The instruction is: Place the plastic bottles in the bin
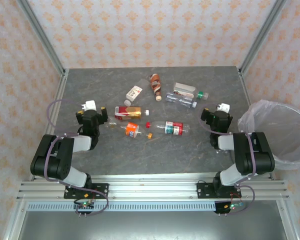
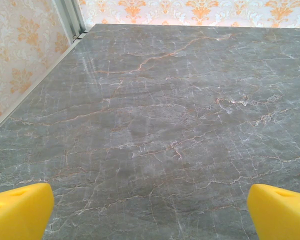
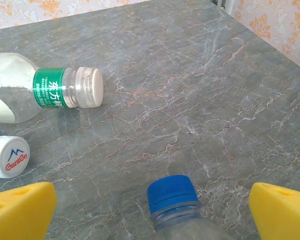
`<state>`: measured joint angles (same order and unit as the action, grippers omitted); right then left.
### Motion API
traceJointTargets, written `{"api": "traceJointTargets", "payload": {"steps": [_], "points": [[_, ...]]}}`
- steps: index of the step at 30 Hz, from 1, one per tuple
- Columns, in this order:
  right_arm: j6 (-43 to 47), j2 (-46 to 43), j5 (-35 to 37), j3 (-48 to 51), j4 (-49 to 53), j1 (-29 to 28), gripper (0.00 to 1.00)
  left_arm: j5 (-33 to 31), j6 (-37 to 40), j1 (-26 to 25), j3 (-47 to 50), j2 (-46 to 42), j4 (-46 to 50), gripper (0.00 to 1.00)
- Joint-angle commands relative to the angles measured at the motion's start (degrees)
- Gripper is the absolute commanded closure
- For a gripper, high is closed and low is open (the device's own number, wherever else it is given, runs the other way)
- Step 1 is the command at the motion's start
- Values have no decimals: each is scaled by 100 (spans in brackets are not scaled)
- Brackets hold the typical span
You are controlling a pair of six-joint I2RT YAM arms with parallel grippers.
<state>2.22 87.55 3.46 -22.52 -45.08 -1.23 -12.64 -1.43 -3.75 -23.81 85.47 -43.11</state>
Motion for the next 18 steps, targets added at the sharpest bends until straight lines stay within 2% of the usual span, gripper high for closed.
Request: {"api": "traceJointTargets", "payload": {"steps": [1, 18], "points": [[-63, -29, 128, -34, -160, -24, 1, -31, 57, -21, -18, -5, -6, 0], [-61, -27, 128, -43, -159, -22, 1, 7, 49, 5, -29, -9, 6, 0]]}}
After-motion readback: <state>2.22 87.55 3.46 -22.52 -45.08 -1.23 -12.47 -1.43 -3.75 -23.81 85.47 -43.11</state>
